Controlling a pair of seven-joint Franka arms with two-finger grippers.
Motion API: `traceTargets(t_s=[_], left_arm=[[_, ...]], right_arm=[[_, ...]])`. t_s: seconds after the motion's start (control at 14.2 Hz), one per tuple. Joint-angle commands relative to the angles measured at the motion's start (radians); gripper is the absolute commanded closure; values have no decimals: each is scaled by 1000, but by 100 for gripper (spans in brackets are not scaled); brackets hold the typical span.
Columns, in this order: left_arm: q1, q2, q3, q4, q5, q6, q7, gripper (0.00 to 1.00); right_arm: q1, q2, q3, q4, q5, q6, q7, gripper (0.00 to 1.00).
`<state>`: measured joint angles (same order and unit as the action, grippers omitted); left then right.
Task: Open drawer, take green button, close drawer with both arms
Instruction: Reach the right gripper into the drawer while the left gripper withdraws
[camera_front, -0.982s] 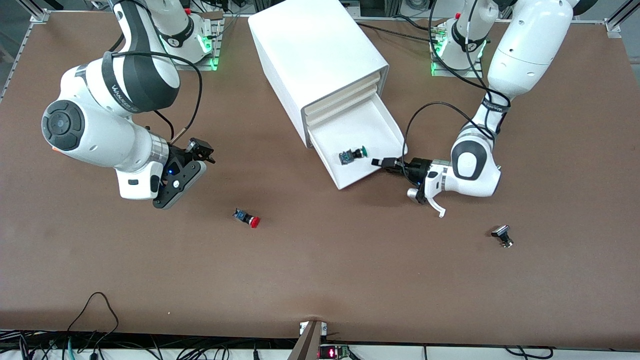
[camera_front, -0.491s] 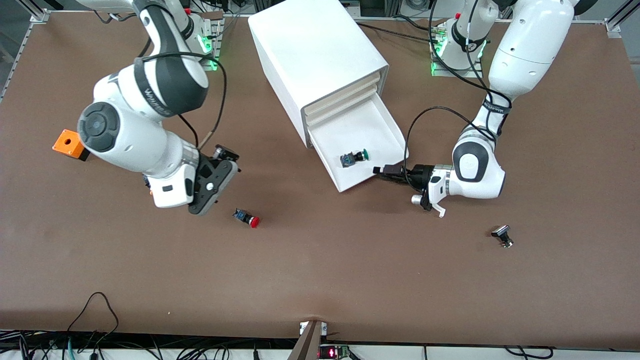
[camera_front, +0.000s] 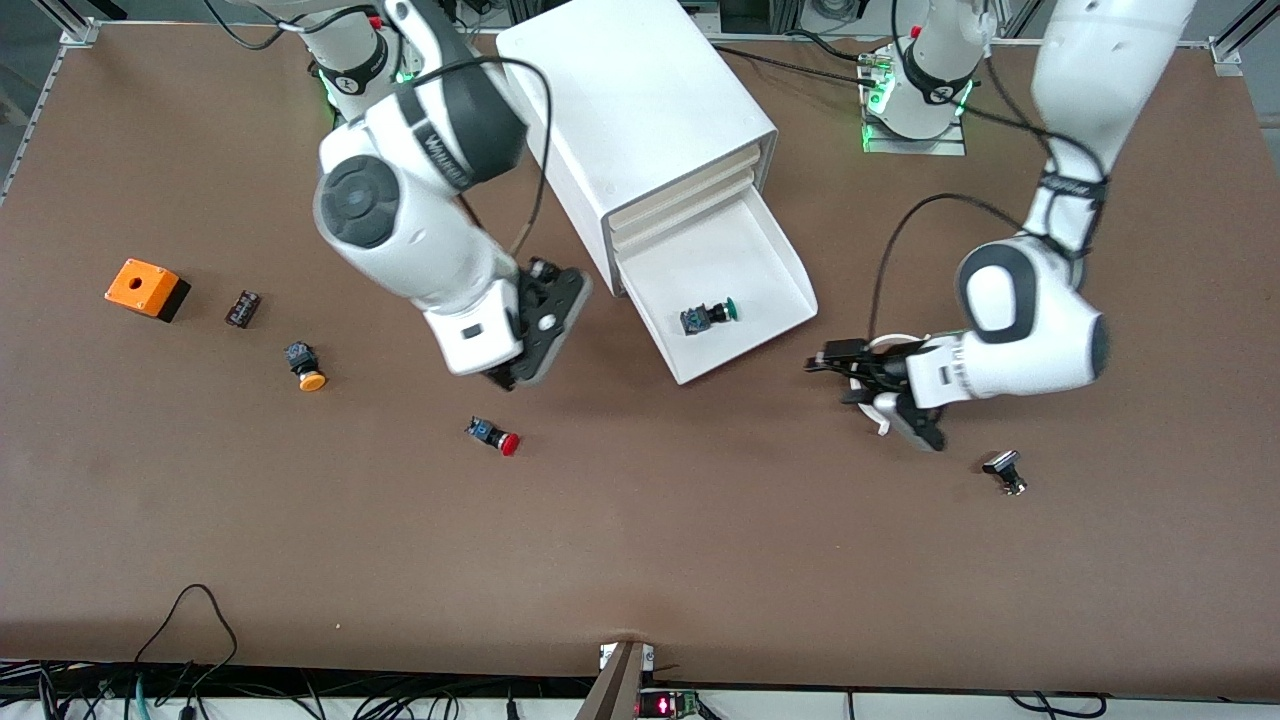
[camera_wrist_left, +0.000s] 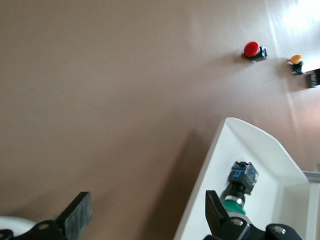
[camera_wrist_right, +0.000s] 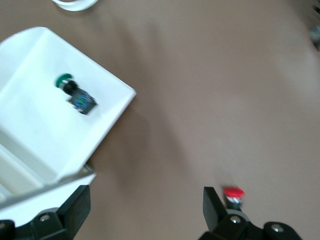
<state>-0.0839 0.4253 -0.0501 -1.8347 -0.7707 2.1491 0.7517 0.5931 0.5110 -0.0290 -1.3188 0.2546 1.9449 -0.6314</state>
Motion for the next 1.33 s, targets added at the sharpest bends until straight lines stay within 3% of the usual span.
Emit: traceTargets(t_s=[0.0, 0.21, 0.42, 0.77, 1.05, 1.26], left_arm=[[113, -164, -4, -40, 97, 0, 0, 0], [191, -261, 1, -34, 160, -107, 3, 0], [193, -374, 13, 12, 420, -208, -11, 0], [184, -428, 13, 143, 667, -460, -242, 0], [150, -430, -1, 150, 778, -465, -380, 0], [142, -428, 12, 150, 786, -465, -524, 0]], right_arm=[[51, 23, -8, 30, 18, 22, -16, 0], [98, 23, 47, 44, -33, 8, -30, 0], [181, 35, 47, 44, -83, -1, -53, 0], [231, 69, 47, 44, -90, 34, -301, 0], [215, 133, 37, 44, -92, 40, -447, 0], [220, 179, 35, 44, -93, 110, -450, 0]])
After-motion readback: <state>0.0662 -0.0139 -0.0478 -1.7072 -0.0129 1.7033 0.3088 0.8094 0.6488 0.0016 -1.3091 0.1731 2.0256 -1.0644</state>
